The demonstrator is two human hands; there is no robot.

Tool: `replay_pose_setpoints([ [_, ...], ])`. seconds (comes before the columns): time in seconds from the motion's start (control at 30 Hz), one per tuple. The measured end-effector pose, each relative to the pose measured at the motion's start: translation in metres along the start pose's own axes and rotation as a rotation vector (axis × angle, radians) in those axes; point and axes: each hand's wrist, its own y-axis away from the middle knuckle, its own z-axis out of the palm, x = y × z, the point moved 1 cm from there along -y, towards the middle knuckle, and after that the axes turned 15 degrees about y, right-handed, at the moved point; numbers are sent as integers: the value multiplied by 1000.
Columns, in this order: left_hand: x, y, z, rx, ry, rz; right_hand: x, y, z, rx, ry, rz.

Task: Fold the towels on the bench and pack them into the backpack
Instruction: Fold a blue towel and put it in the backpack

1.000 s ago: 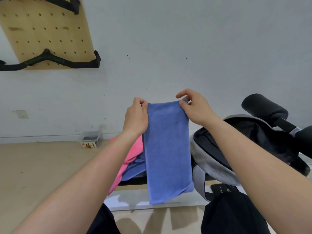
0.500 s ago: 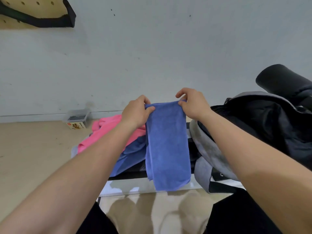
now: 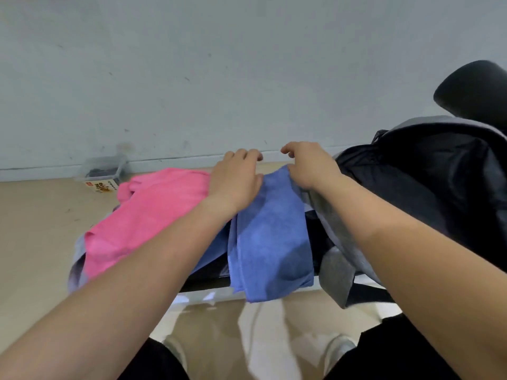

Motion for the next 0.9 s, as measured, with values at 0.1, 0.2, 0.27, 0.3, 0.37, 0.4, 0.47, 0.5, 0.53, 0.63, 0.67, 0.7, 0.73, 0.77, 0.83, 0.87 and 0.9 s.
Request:
replay_pose_setpoints([
  [0.1, 24, 57, 3, -86, 204, 126, 1, 45, -8, 111, -86, -75],
  [0.2, 37, 110, 8, -216, 230, 103, 1, 105, -9, 107, -207, -132],
  [0.27, 39, 133, 12, -260, 167, 115, 0, 144, -2, 62, -235, -147],
  [0.3, 39, 142, 14, -283, 132, 128, -1, 161, 3, 23, -233, -156],
  [0.37, 39, 159, 18, -326, 76, 145, -2, 187, 13, -68, -184, -184],
  [0.4, 38, 166, 21, -329, 58, 160, -2, 195, 18, -102, -146, -204],
  [0.47, 39, 176, 27, -302, 17, 196, -1, 207, 25, -118, -51, -246],
  [0.5, 40, 180, 30, -283, -4, 215, 0, 211, 29, -107, -3, -257],
  [0.53, 41, 182, 33, -255, -22, 239, 1, 214, 32, -89, 42, -264],
  [0.63, 41, 182, 38, -123, 25, 279, 1, 220, 40, -21, 145, -258],
  [0.67, 39, 181, 38, -87, 56, 253, 0, 221, 41, 11, 155, -244],
  [0.7, 37, 181, 37, -46, 77, 231, -1, 223, 41, 49, 154, -226],
  [0.73, 35, 181, 35, -1, 91, 222, -2, 225, 41, 95, 144, -210],
  [0.77, 34, 180, 34, 44, 109, 224, -2, 226, 40, 144, 126, -199],
  [0.83, 33, 180, 31, 122, 162, 225, -5, 229, 39, 226, 75, -185],
  [0.87, 34, 180, 30, 147, 191, 216, -6, 229, 39, 255, 50, -181],
  [0.9, 34, 179, 30, 161, 219, 201, -7, 229, 38, 281, 31, -190],
])
